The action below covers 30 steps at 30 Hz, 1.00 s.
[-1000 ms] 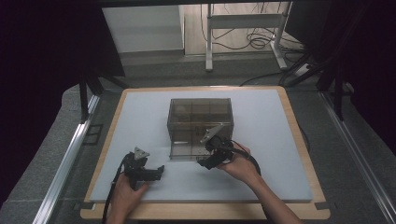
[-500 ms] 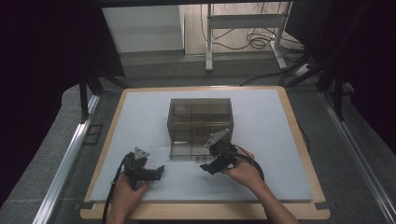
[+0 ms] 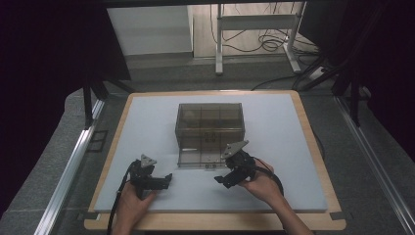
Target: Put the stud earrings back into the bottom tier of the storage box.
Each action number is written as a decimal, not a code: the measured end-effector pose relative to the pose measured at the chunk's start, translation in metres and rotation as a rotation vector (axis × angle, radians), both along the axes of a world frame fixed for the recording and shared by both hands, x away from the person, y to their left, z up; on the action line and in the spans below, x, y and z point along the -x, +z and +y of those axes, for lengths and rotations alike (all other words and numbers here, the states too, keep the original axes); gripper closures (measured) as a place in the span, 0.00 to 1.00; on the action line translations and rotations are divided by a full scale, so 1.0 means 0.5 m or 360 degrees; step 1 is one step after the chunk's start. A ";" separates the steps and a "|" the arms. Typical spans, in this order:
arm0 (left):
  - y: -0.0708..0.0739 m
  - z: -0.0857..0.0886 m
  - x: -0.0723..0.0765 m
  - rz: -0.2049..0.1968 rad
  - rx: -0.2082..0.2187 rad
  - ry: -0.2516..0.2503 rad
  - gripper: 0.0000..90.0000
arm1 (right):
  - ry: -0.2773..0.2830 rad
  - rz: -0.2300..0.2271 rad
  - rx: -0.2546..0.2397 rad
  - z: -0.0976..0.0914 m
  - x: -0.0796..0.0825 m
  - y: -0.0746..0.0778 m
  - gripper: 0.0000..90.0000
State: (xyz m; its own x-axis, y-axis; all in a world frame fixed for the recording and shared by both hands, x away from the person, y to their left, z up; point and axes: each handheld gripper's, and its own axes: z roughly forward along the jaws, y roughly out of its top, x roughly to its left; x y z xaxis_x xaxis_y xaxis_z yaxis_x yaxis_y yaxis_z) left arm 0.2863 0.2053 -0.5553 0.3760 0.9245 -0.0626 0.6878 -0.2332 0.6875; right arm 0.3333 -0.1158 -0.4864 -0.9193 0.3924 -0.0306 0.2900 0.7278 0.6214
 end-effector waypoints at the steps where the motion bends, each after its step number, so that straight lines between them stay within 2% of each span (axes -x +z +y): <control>1: 0.000 0.000 0.000 0.0000 0.0000 0.0000 0.00 | 0.0003 -0.0004 0.0000 -0.003 0.002 0.000 0.17; 17: 0.000 0.001 0.000 0.0002 -0.0005 -0.0005 0.00 | -0.0011 -0.0038 -0.0015 -0.046 0.035 -0.017 0.11; 30: 0.000 0.000 0.000 0.0002 -0.0005 -0.0005 0.00 | -0.0033 -0.0052 -0.0033 -0.084 0.061 -0.053 0.09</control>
State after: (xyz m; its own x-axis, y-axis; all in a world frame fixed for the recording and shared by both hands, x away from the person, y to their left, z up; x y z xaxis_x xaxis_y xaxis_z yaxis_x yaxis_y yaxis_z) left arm 0.2862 0.2055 -0.5552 0.3787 0.9236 -0.0599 0.6879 -0.2376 0.6859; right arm 0.3028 -0.1578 -0.5129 -0.9095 0.4123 -0.0521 0.2843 0.7087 0.6457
